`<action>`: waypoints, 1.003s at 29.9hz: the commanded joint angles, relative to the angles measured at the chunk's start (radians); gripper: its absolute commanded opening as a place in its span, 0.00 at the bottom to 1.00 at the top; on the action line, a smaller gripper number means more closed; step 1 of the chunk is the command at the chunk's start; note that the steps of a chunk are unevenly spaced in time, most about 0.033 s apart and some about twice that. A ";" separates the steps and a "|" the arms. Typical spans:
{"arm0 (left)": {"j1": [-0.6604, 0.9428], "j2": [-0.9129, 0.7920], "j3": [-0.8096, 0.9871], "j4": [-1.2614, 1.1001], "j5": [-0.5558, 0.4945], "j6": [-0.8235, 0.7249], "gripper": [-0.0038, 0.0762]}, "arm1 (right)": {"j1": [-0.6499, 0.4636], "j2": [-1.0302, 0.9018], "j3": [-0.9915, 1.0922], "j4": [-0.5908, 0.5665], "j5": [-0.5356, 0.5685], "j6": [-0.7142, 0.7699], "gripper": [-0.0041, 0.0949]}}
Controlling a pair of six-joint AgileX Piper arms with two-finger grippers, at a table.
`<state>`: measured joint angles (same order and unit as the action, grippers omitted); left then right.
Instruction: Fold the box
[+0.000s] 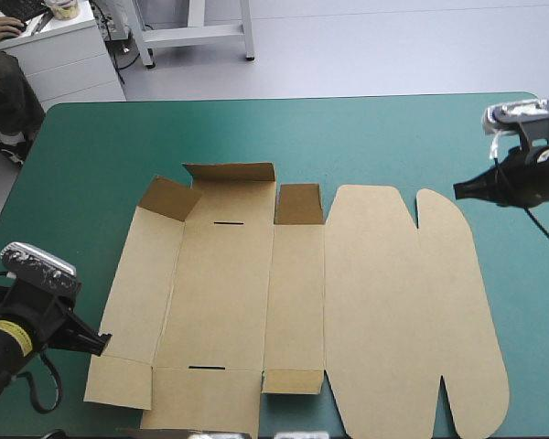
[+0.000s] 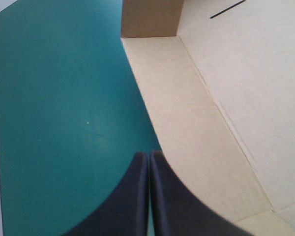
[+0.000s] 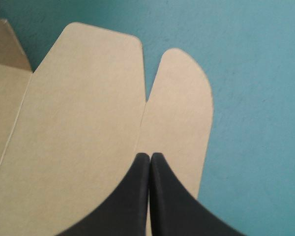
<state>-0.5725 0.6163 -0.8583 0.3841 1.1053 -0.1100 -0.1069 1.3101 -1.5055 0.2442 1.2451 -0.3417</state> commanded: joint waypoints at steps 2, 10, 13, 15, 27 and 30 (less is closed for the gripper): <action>-0.006 0.094 -0.037 0.086 -0.069 -0.047 0.04 | -0.008 -0.141 0.133 0.113 0.009 -0.031 0.02; -0.006 0.297 -0.126 0.094 -0.115 -0.047 0.07 | -0.008 -0.323 0.344 0.179 0.007 -0.099 0.02; 0.002 0.364 -0.196 0.065 -0.137 -0.044 0.07 | -0.008 -0.392 0.398 0.184 0.004 -0.106 0.02; 0.030 0.407 -0.247 0.002 -0.155 -0.031 0.07 | -0.008 -0.442 0.433 0.184 -0.021 -0.106 0.02; 0.522 0.516 -0.350 -0.649 0.020 0.465 0.07 | -0.008 -0.602 0.547 0.186 -0.073 -0.106 0.02; 0.690 0.516 -0.350 -0.749 0.139 0.556 0.07 | -0.008 -0.598 0.547 0.183 -0.080 -0.106 0.02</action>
<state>0.0083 1.1512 -1.1753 -0.2402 1.1682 0.3560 -0.1087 0.7084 -0.9360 0.4064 1.2227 -0.4361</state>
